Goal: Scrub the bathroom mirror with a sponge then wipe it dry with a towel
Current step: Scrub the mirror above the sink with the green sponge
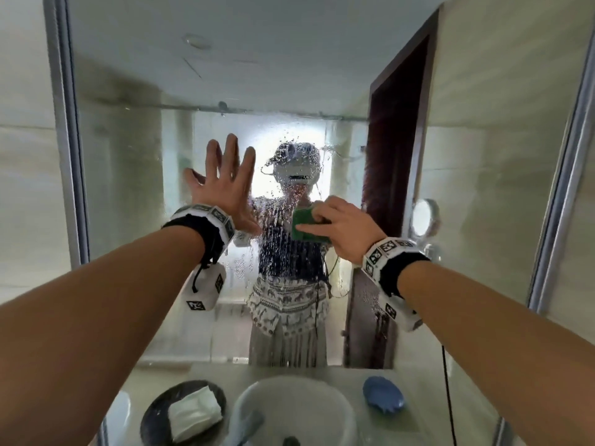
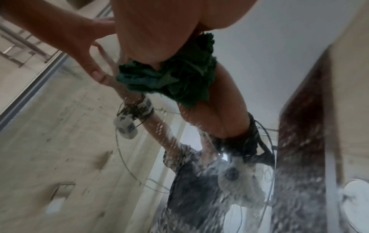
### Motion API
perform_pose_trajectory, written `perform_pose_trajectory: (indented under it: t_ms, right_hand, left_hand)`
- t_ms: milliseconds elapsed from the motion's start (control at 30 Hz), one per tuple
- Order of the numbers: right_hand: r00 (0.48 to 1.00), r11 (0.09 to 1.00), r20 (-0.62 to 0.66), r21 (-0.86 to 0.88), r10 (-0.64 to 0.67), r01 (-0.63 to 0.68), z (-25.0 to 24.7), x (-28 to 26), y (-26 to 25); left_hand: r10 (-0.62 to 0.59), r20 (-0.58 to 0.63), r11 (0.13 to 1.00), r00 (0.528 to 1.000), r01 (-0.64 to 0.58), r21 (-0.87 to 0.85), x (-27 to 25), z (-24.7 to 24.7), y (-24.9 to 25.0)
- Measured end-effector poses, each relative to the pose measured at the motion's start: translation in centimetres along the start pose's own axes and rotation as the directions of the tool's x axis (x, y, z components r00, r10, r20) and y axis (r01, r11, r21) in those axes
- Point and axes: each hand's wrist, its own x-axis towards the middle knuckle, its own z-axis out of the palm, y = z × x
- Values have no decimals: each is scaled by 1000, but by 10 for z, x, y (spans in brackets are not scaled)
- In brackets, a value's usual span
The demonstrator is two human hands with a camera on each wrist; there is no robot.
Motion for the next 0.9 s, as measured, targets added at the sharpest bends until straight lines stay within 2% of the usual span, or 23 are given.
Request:
perform_pose_trajectory:
  t_ms: [67, 100, 133, 167, 233, 300, 333, 367, 400, 433, 467, 600, 700, 800, 900]
  right_hand:
    - [999, 998, 11, 31, 52, -52, -9, 3, 8]
    - [988, 985, -24, 90, 151, -149, -15, 5, 14]
    - [955, 953, -94, 141, 282, -267, -22, 6, 21]
    - [892, 903, -172, 182, 419, -389, -31, 8, 29]
    - [721, 764, -255, 224, 645, -605, -47, 15, 51]
    - [567, 633, -286, 272, 772, -725, -55, 28, 69]
    - [520, 596, -302, 296, 799, -746, -56, 36, 73]
    - [496, 580, -311, 310, 811, -753, -56, 44, 72]
    - [498, 584, -316, 312, 807, -749, -55, 52, 67]
    - [522, 607, -317, 309, 791, -732, -54, 59, 60]
    - [569, 647, -312, 296, 761, -703, -52, 65, 51]
    - [832, 862, -227, 156, 506, -482, -33, 70, 6]
    - [944, 956, -150, 65, 293, -286, -11, 56, -19]
    - [997, 999, -75, 18, 31, -30, 4, 33, -31]
    - [994, 995, 50, -6, -101, 102, 4, 23, -25]
  left_hand:
    - [4, 3, 1000, 1000, -4, -13, 0, 1, -1]
    - [8, 4, 1000, 1000, -8, -21, 0, 1, -2]
    - [12, 3, 1000, 1000, -12, -26, 0, 2, -2]
    - [16, 0, 999, 1000, -16, -28, 0, 3, -2]
    - [20, -5, 999, 1000, -21, -32, 0, 4, -4]
    - [27, -4, 999, 1000, -27, -39, 1, 5, -4]
    - [28, -3, 999, 1000, -28, -38, 1, 6, -4]
    - [27, -1, 999, 1000, -27, -36, 1, 6, -4]
    - [25, -3, 999, 1000, -26, -35, 2, 6, -3]
    - [23, -7, 999, 1000, -24, -36, 2, 6, -3]
    - [23, -12, 999, 1000, -23, -39, 2, 7, -3]
    - [25, -11, 999, 1000, -25, -46, 1, 6, -3]
    - [21, -5, 999, 1000, -21, -46, 3, 7, -3]
    - [20, -14, 999, 1000, -21, -42, 3, 8, -3]
    - [29, -30, 998, 999, -31, -50, 3, 10, -4]
